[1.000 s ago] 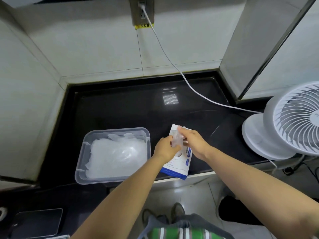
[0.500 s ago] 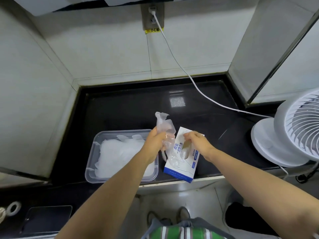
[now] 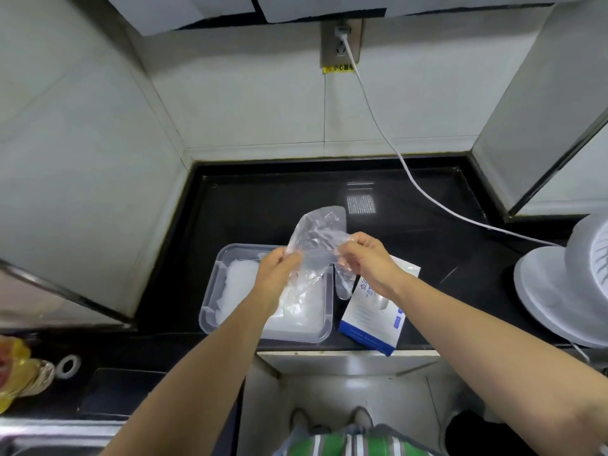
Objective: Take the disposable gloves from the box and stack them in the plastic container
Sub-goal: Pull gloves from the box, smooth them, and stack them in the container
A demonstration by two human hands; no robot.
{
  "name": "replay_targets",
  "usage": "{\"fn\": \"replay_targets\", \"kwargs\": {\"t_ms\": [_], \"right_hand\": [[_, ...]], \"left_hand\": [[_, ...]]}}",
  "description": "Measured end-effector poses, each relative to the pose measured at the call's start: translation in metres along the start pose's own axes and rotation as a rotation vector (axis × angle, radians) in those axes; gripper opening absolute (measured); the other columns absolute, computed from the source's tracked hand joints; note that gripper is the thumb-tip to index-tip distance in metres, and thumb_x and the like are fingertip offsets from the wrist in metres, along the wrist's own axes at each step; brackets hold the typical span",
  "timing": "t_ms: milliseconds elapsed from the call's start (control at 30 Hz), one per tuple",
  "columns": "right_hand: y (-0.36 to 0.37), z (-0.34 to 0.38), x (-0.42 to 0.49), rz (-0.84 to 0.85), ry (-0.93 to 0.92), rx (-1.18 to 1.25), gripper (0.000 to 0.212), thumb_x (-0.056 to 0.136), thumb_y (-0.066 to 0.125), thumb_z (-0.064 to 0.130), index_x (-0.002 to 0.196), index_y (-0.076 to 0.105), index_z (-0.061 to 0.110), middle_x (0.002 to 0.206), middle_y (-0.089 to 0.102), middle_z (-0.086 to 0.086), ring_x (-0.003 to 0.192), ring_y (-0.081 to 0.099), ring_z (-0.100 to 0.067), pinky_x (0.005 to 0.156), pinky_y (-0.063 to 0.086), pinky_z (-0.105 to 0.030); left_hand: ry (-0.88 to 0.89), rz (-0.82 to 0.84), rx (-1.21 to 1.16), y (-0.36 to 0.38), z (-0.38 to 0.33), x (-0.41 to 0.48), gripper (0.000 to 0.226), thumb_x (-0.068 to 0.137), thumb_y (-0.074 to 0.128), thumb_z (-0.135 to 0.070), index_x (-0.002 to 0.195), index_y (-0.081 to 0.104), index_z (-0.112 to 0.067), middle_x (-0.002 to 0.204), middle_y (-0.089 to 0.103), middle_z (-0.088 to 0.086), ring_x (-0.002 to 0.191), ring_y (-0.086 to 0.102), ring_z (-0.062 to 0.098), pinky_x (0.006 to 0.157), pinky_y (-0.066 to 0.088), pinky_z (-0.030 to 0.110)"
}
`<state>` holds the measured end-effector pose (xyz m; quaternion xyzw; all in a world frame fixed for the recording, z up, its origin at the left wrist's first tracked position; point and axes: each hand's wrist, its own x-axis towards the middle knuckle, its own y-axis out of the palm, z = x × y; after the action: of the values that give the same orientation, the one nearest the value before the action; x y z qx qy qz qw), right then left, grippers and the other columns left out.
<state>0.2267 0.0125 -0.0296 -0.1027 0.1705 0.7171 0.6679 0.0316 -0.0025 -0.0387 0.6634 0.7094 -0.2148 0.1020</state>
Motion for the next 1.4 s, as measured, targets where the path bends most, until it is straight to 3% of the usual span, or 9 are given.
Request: {"fn": "replay_targets", "kwargs": {"t_ms": [133,267,467,600,733,867,1000,1200,1400], "right_hand": [[0.013,-0.002,0.002,0.085,0.048,-0.029,0.014,0.088,0.065,0.005,0.096,0.060,0.016,0.088,0.061,-0.007,0.076,0.057,-0.016,0.071,0.047,-0.028],[0.029,0.002,0.005,0.176,0.114,-0.045,0.054,0.079,0.078,0.041,0.124,0.058,0.017,0.112,0.070,-0.005,0.099,0.070,-0.018,0.081,0.054,-0.031],[0.044,0.004,0.014,0.115,0.078,-0.097,0.013,0.088,0.069,0.009,0.101,0.069,0.011,0.093,0.069,-0.008,0.077,0.067,-0.015,0.068,0.052,-0.028],[0.051,-0.005,0.019,0.187,0.190,-0.088,0.029,0.084,0.069,-0.002,0.106,0.059,0.015,0.112,0.065,-0.015,0.096,0.066,-0.028,0.087,0.053,-0.037],[0.062,-0.002,0.013,0.463,0.234,-0.012,0.045,0.091,0.070,0.030,0.129,0.061,0.009,0.125,0.067,-0.014,0.116,0.065,-0.029,0.103,0.049,-0.043],[0.076,0.002,0.016,0.097,0.073,-0.040,0.024,0.096,0.062,0.028,0.091,0.068,0.006,0.084,0.069,-0.010,0.078,0.065,-0.022,0.079,0.052,-0.031],[0.081,0.001,0.014,-0.152,-0.033,-0.211,0.026,0.096,0.060,0.021,0.071,0.056,0.012,0.055,0.051,0.001,0.046,0.043,-0.007,0.050,0.041,-0.020],[0.081,-0.013,0.009,-0.214,0.029,-0.506,0.011,0.099,0.053,0.021,0.095,0.056,0.011,0.071,0.060,-0.003,0.052,0.053,-0.011,0.057,0.049,-0.026],[0.081,0.002,0.011,-0.342,-0.418,-0.515,0.021,0.094,0.059,0.009,0.111,0.057,0.021,0.099,0.058,0.002,0.083,0.057,-0.011,0.074,0.049,-0.020]], "left_hand": [[-0.025,-0.055,0.043,-0.031,0.014,0.010,0.030,0.092,0.061,-0.035,0.115,0.059,-0.015,0.099,0.058,0.004,0.086,0.055,0.016,0.089,0.050,0.031],[-0.086,0.079,-0.144,-0.041,0.015,0.009,0.024,0.093,0.063,-0.019,0.115,0.062,-0.009,0.094,0.058,0.008,0.088,0.057,0.021,0.091,0.050,0.037],[-0.129,0.089,-0.205,-0.056,0.015,0.008,0.031,0.089,0.069,-0.020,0.117,0.065,-0.009,0.103,0.065,0.010,0.096,0.064,0.022,0.091,0.055,0.036],[-0.173,0.048,-0.343,-0.070,0.018,0.012,0.036,0.091,0.067,-0.029,0.123,0.064,-0.013,0.121,0.067,0.006,0.112,0.064,0.024,0.103,0.048,0.040],[-0.125,0.032,-0.342,-0.072,0.017,0.009,0.025,0.091,0.064,-0.022,0.113,0.066,-0.009,0.111,0.069,0.012,0.111,0.064,0.031,0.101,0.050,0.046],[-0.017,-0.100,-0.335,-0.067,0.012,0.008,0.015,0.090,0.064,-0.016,0.105,0.063,-0.012,0.090,0.067,0.008,0.088,0.069,0.025,0.088,0.056,0.043],[0.130,-0.280,-0.137,-0.071,0.009,0.009,0.016,0.099,0.053,-0.019,0.110,0.057,-0.008,0.064,0.054,0.003,0.049,0.053,0.010,0.048,0.047,0.023],[0.243,-0.323,0.444,-0.079,0.018,0.015,0.021,0.102,0.046,-0.027,0.115,0.052,-0.012,0.083,0.055,0.002,0.061,0.050,0.008,0.048,0.039,0.013],[0.311,-0.233,0.796,-0.071,0.031,0.022,0.025,0.105,0.039,-0.028,0.123,0.047,-0.013,0.071,0.054,0.002,0.055,0.052,0.010,0.044,0.033,0.013]]}}
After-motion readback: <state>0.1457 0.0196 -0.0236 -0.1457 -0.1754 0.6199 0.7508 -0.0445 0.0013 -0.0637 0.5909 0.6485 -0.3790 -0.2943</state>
